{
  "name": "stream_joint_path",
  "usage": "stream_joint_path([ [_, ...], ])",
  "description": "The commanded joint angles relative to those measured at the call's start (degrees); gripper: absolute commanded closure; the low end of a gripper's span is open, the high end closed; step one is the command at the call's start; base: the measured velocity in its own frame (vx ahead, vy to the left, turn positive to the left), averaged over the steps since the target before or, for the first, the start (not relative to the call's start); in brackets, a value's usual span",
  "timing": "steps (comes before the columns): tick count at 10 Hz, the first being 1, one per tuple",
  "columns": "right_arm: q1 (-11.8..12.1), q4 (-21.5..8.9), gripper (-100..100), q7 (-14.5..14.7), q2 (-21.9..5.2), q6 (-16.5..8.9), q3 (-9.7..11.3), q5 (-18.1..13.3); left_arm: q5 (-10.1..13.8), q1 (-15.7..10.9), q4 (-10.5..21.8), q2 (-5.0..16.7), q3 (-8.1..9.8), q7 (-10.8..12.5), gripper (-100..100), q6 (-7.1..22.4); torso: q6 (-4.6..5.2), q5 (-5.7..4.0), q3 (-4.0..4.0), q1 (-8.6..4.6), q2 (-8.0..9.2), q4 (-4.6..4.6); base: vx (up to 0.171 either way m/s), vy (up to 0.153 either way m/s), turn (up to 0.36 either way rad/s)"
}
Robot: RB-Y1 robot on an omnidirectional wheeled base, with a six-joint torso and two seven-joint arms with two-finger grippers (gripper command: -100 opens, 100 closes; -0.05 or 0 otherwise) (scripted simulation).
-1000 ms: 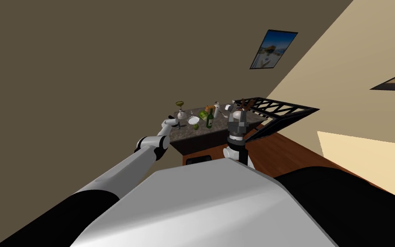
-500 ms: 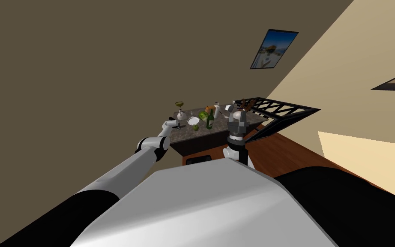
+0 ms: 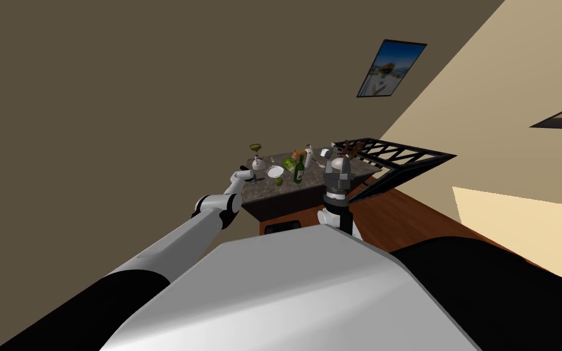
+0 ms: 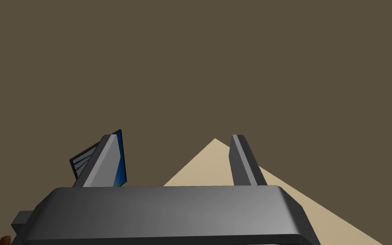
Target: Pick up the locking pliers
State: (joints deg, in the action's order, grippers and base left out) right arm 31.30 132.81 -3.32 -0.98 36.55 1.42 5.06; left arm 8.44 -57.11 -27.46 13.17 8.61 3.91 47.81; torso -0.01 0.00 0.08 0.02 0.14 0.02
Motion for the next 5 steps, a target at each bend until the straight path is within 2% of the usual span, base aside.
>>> stream_joint_path([
  [1,0.00,0.00,0,0.00,0.00,0.00,0.00,0.00,0.05,-0.86,-0.72,0.24,0.05,0.01,100,1.72,0.00,0.00,0.00,0.00,0.00,0.00,-0.093,0.001,0.023],
  [2,-0.01,0.00,0,0.00,0.00,0.00,0.00,0.00,0.05,-0.86,-0.72,0.24,0.05,0.01,100,1.72,0.00,0.00,0.10,0.01,0.19,0.03,-0.066,0.007,0.003],
  [4,0.00,0.00,0,0.00,0.00,0.00,0.00,0.00,0.10,-1.18,0.02,0.29,0.08,-0.10,100,1.29,0.00,0.01,0.05,0.01,0.06,0.02,-0.013,0.003,-0.002],
  [5,0.00,0.00,0,0.00,0.00,0.00,0.00,0.00,0.09,-1.15,-0.05,0.28,0.07,-0.08,0,1.41,0.00,0.01,-0.01,0.01,-0.03,0.00,0.000,0.000,0.000],
])
